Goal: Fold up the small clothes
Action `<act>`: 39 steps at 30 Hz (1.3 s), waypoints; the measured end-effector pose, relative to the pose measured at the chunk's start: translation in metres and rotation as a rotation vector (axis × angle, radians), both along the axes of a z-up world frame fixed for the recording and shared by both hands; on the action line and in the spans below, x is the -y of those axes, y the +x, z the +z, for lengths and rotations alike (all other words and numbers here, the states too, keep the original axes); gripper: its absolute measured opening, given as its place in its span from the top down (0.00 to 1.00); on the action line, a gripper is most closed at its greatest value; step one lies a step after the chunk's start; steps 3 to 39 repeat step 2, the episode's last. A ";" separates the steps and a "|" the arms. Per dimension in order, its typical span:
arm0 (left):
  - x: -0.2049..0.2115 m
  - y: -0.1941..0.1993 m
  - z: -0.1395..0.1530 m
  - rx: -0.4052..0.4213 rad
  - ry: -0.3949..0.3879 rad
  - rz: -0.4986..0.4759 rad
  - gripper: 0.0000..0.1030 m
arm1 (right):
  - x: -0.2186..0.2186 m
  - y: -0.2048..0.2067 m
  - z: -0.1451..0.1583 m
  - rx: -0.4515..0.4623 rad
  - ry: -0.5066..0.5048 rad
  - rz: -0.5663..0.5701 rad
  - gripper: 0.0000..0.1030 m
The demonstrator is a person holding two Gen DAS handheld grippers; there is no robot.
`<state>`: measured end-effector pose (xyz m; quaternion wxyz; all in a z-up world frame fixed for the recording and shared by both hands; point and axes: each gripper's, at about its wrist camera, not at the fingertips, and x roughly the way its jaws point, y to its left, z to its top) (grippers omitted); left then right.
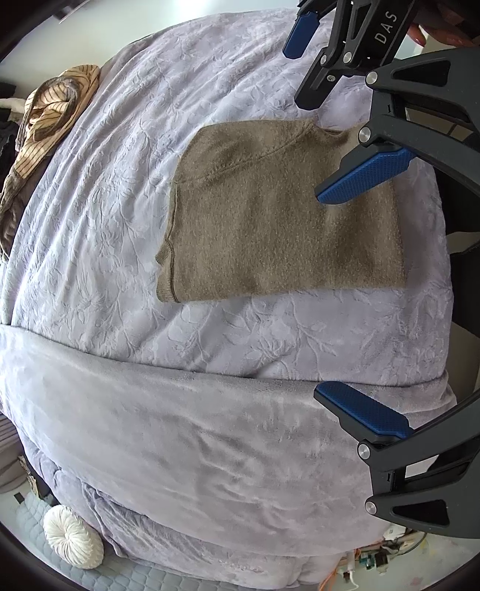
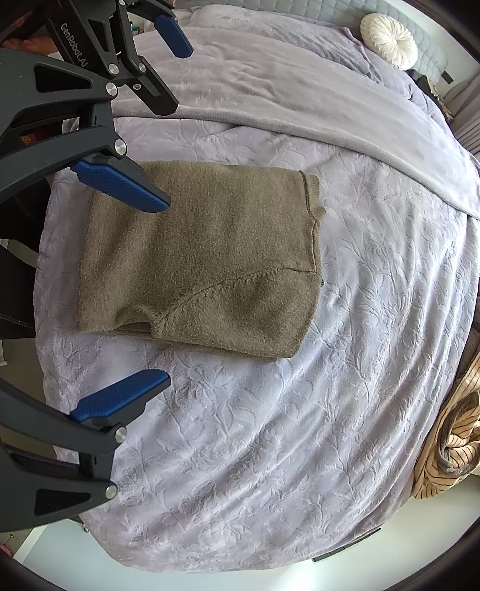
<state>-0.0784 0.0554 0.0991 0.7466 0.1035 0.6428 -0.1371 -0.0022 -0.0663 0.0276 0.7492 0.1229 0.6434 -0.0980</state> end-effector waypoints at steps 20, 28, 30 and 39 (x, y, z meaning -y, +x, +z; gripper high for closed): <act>0.000 0.000 0.000 -0.001 0.003 0.004 0.06 | 0.000 0.000 0.000 0.000 0.000 -0.001 0.14; 0.000 0.000 0.000 -0.001 0.003 0.004 0.06 | 0.000 0.000 0.000 0.000 0.000 -0.001 0.14; 0.000 0.000 0.000 -0.001 0.003 0.004 0.06 | 0.000 0.000 0.000 0.000 0.000 -0.001 0.14; 0.000 0.000 0.000 -0.001 0.003 0.004 0.06 | 0.000 0.000 0.000 0.000 0.000 -0.001 0.14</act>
